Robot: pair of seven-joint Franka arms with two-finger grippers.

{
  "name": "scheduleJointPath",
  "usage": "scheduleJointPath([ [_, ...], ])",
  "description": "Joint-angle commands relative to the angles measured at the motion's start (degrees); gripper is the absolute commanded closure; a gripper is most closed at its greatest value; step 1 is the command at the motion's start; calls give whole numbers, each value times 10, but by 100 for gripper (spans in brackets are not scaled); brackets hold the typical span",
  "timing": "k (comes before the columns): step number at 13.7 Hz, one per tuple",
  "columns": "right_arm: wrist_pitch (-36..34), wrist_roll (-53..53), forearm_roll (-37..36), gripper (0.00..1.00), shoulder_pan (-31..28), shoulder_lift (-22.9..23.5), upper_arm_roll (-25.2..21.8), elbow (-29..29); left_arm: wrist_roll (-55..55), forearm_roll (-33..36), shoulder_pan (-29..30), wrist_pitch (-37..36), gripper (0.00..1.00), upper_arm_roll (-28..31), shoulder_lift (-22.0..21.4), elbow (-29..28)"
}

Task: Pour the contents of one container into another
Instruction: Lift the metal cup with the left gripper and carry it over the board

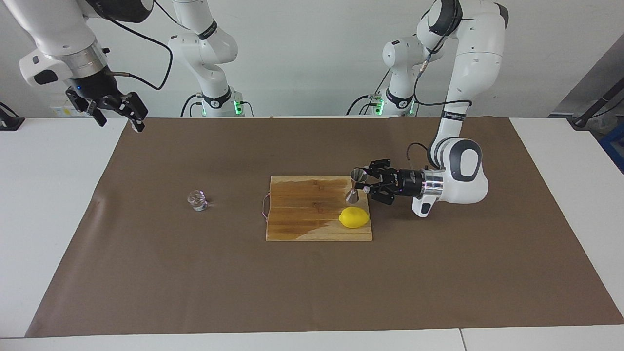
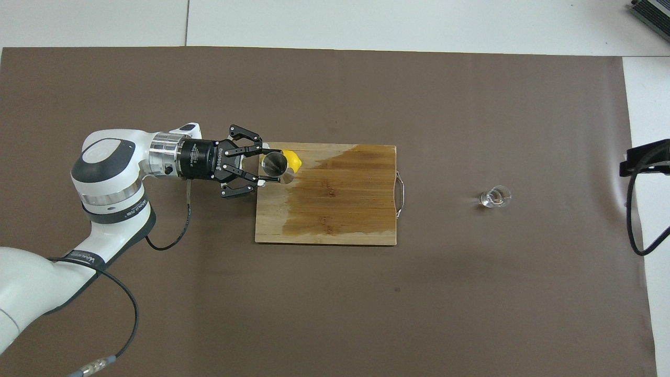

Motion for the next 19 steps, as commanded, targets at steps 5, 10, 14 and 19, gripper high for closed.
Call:
scheduleJointPath([
  [5,-2,-7,9,0,-5,-13,3,-12,34,-96,-166,33,67,133,-40,-39],
  [10,-2,-7,9,0,-5,-13,3,-12,71,-120,-181,35,68,133,-28,-42],
  [14,-2,-7,9,0,-5,-13,3,-12,79,-128,-189,38,69,134,-12,-42],
  [19,-2,-7,9,0,-5,-13,3,-12,78,-131,-209,47,71,145,1,-41],
])
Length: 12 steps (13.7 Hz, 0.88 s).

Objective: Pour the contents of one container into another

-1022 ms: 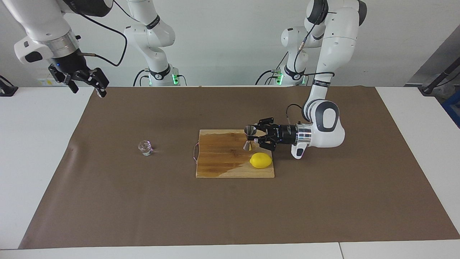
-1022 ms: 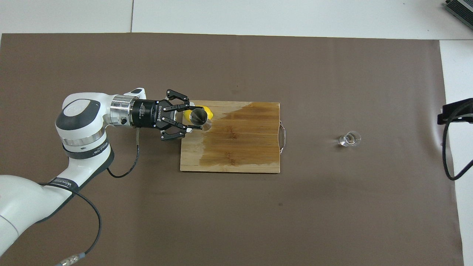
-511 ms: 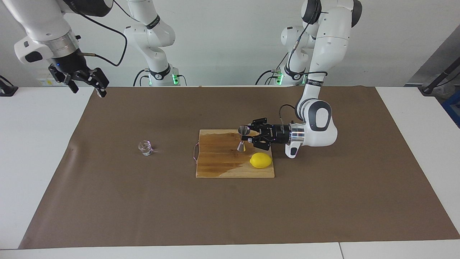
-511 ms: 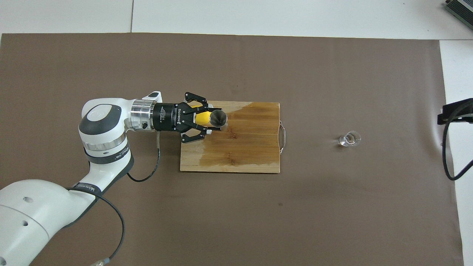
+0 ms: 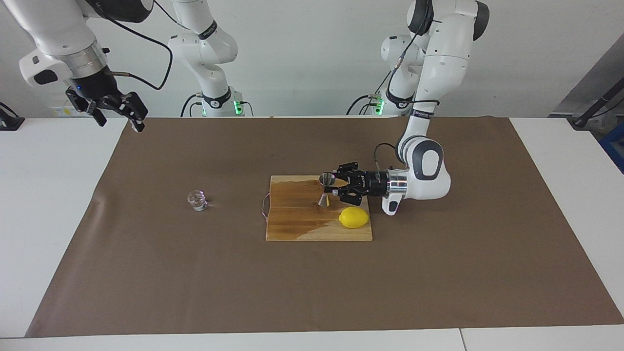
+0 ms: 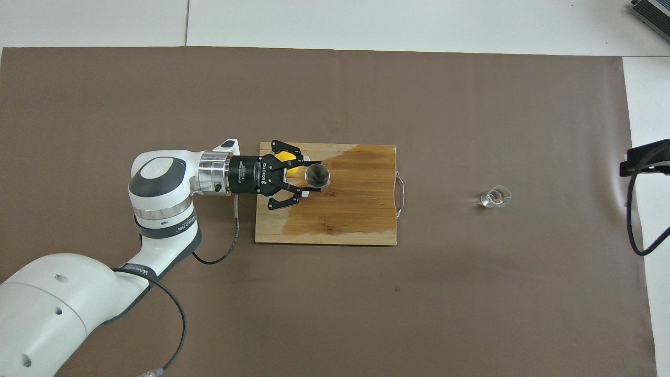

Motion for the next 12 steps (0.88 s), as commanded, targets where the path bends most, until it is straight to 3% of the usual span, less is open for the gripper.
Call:
scheduleJointPath([
  [1,-2,-7,9,0,-5,-13,3,-12,8,-24,-33,9,70,26,7,-5],
  [10,-2,-7,9,0,-5,-13,3,-12,17,-46,-71,8,69,51,32,7],
  [12,-2,-7,8,0,-5,-13,3,-12,14,-53,-112,4,69,92,32,15],
])
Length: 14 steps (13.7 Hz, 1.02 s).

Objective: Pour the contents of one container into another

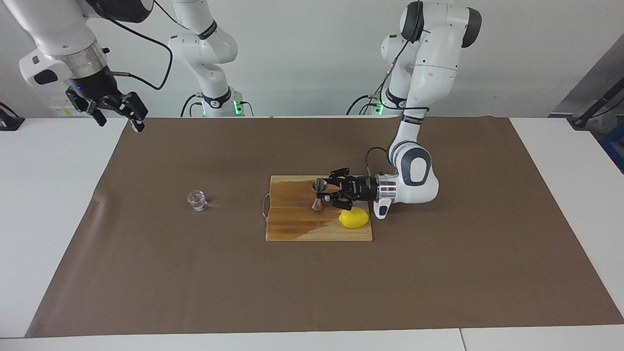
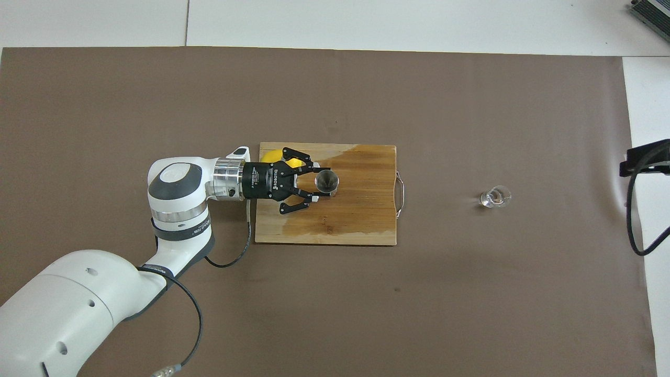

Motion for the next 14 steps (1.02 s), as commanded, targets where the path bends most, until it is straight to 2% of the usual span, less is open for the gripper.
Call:
scheduleJointPath([
  [1,-2,-7,9,0,-5,-13,3,-12,-6,-28,-81,-6,69,85,1,19],
  [3,-2,-7,9,0,-5,-13,3,-12,-31,-56,-126,-11,69,130,-1,20],
  [14,-2,-7,9,0,-5,-13,3,-12,-65,-70,-166,-10,70,134,-4,38],
])
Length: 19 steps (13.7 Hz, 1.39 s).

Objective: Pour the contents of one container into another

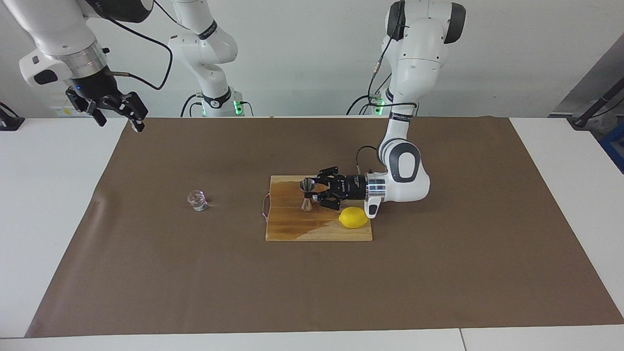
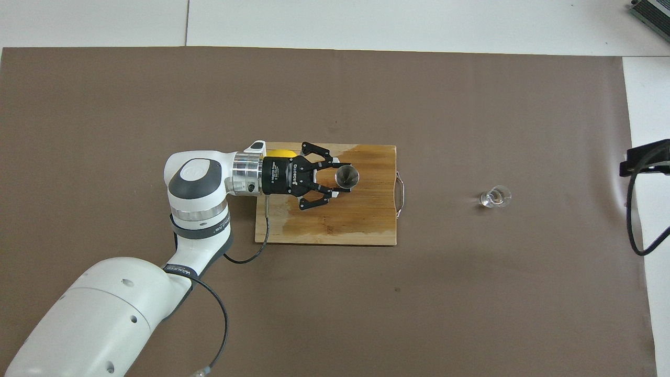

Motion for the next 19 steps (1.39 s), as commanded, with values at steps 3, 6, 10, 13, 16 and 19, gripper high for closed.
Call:
scheduleJointPath([
  [3,-2,-7,9,0,-5,-13,3,-12,-23,-20,-32,2,70,16,-4,5],
  [6,-2,-7,9,0,-5,-13,3,-12,-23,-22,-42,9,71,18,-2,5],
  [10,-2,-7,9,0,-5,-13,3,-12,-20,-25,-50,26,71,20,0,9],
  [13,-2,-6,9,0,-5,-13,3,-12,-16,-31,-57,30,71,21,3,10],
  [16,-2,-7,9,0,-5,-13,3,-12,-11,-31,-57,30,71,20,4,10],
  [19,-2,-7,9,0,-5,-13,3,-12,-11,-31,-57,30,69,20,5,10],
])
